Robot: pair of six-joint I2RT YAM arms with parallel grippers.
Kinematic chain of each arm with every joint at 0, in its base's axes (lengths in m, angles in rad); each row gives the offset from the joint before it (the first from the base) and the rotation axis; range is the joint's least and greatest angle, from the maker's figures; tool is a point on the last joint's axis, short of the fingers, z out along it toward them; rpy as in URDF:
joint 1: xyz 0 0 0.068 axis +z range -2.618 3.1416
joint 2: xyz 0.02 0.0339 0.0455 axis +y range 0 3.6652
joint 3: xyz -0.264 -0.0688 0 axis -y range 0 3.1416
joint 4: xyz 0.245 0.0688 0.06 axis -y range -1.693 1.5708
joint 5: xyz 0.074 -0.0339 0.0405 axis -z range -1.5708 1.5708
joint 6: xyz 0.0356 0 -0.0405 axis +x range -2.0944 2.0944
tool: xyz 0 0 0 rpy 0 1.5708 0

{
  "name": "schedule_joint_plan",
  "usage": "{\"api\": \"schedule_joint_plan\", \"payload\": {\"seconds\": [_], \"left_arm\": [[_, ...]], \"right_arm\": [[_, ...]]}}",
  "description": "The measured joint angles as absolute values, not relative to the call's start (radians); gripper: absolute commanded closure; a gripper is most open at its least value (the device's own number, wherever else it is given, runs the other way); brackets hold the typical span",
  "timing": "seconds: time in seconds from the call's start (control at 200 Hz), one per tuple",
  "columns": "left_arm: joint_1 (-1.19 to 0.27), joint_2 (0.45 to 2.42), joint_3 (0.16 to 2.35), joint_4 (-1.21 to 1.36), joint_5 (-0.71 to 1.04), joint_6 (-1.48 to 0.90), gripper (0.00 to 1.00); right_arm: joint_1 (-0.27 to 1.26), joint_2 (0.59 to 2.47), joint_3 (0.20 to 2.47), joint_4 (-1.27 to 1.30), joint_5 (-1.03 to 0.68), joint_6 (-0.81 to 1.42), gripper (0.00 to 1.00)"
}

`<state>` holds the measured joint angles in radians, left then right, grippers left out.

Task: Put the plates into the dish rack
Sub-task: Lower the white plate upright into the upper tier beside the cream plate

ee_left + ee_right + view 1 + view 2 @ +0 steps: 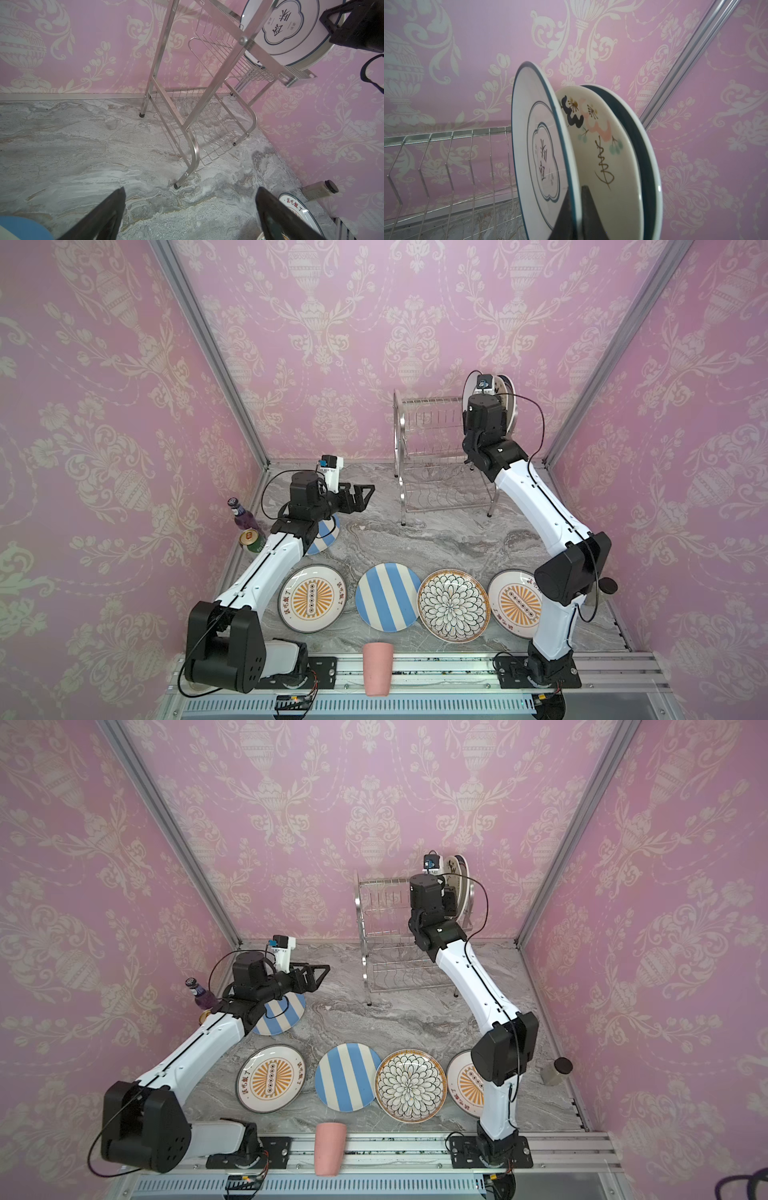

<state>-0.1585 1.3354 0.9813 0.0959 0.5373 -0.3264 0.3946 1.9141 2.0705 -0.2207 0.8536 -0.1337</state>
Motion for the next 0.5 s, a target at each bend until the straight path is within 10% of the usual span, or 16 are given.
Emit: {"api": "schedule_joint_plan", "payload": {"seconds": [0.5], "left_arm": [[-0.159,1.335,0.981,0.087,0.537,-0.326,0.01]], "right_arm": [[0.398,1.914,2.072,-0.225,0.845,-0.136,0.80]]}}
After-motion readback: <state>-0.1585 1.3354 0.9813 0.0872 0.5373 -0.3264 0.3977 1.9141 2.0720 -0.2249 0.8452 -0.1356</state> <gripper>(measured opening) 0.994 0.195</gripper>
